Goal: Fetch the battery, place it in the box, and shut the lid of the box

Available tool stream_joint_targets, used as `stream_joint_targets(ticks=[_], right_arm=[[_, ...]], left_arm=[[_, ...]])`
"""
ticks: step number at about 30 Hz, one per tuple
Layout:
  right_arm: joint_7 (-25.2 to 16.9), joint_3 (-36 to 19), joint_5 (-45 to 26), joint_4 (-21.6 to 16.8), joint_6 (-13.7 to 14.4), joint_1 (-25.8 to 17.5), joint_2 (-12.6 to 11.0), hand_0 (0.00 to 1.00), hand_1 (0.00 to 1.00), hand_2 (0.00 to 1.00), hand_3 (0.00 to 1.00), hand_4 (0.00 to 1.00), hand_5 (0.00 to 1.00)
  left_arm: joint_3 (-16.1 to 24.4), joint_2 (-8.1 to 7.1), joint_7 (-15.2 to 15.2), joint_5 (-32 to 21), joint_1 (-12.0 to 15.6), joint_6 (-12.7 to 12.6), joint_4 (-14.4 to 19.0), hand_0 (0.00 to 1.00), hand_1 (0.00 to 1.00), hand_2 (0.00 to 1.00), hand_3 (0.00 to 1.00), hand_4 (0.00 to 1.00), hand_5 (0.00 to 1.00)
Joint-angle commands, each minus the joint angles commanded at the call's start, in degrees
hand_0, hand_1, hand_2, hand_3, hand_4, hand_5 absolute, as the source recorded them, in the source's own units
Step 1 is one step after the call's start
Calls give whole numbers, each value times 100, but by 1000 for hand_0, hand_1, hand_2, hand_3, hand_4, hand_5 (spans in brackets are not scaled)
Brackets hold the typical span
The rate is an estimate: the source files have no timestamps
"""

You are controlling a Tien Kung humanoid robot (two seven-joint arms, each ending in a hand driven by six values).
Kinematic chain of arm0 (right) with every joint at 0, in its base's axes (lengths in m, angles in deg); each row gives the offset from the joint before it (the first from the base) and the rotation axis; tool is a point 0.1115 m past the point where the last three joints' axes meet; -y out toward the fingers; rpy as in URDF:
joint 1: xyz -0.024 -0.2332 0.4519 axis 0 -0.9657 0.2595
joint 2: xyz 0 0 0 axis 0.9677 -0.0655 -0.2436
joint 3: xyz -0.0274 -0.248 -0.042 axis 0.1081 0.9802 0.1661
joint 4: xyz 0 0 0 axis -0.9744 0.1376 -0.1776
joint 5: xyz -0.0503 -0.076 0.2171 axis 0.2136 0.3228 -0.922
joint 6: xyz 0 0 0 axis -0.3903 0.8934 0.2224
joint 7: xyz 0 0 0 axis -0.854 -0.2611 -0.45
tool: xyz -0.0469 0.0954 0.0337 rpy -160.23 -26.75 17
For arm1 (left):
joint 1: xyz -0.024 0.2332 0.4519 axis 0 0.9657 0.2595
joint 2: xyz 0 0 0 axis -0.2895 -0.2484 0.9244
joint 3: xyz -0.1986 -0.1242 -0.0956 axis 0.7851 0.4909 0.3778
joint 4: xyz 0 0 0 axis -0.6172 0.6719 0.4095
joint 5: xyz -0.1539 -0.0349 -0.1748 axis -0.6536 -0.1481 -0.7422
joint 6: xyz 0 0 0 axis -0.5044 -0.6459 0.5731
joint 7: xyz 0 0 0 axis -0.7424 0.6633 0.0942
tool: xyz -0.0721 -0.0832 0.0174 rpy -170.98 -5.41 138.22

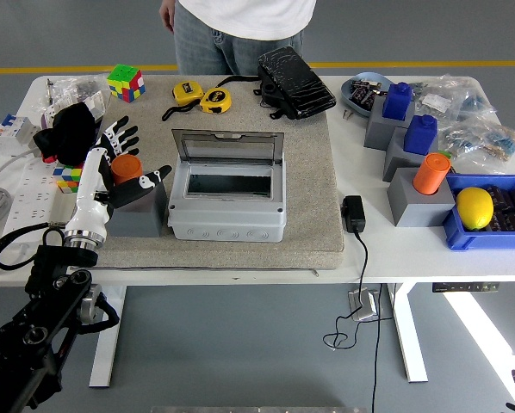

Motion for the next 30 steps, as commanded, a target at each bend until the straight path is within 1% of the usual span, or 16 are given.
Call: stream_joint_targets(ticks=[1, 2, 7, 8, 13, 14, 19, 20, 30], right_arm=[[0, 4, 0, 0, 0, 2, -1, 839, 783, 764, 798, 998, 998], [1, 7, -3, 0, 0, 3, -2, 840, 783, 764, 798, 998, 998], [11, 0, 18, 0, -1, -4, -10, 840, 783, 764, 798, 998, 998], [11, 4, 14, 0, -1, -5, -11, 839, 783, 764, 798, 998, 998], [16, 6, 21, 0, 2, -13, -22, 839, 783, 764, 798, 998, 998], [15, 11, 17, 0, 2, -13, -23, 839, 783, 764, 798, 998, 998], [10, 18, 10, 0, 0, -15, -24, 839, 783, 764, 798, 998, 998], [10, 18, 10, 0, 0, -16, -24, 839, 783, 764, 798, 998, 998], [10, -4, 13, 0, -3, -9, -19, 839, 783, 764, 798, 998, 998]], left_arm=[[-7, 4, -1, 0, -5, -8, -17, 757, 848, 828, 873, 998, 57], [-15, 8, 0, 2, -8, -13, -29, 827, 889, 824, 847, 998, 87], [-117, 0, 2, -11, -50, -33, -135, 827, 889, 824, 847, 998, 87], [-123, 0, -3, -19, -51, -37, -152, 828, 886, 811, 835, 998, 125], [-129, -11, -11, -17, -52, -94, -202, 828, 886, 811, 835, 998, 125], [-125, -18, -11, -12, -56, -113, -212, 826, 880, 781, 814, 998, 147], [-114, -48, -33, -21, -63, -222, -266, 826, 880, 781, 814, 998, 147], [-112, -50, -32, -19, -65, -232, -275, 806, 846, 753, 768, 998, 150], [-86, -76, 4, 73, -93, -300, -398, 793, 829, 744, 755, 998, 154]])
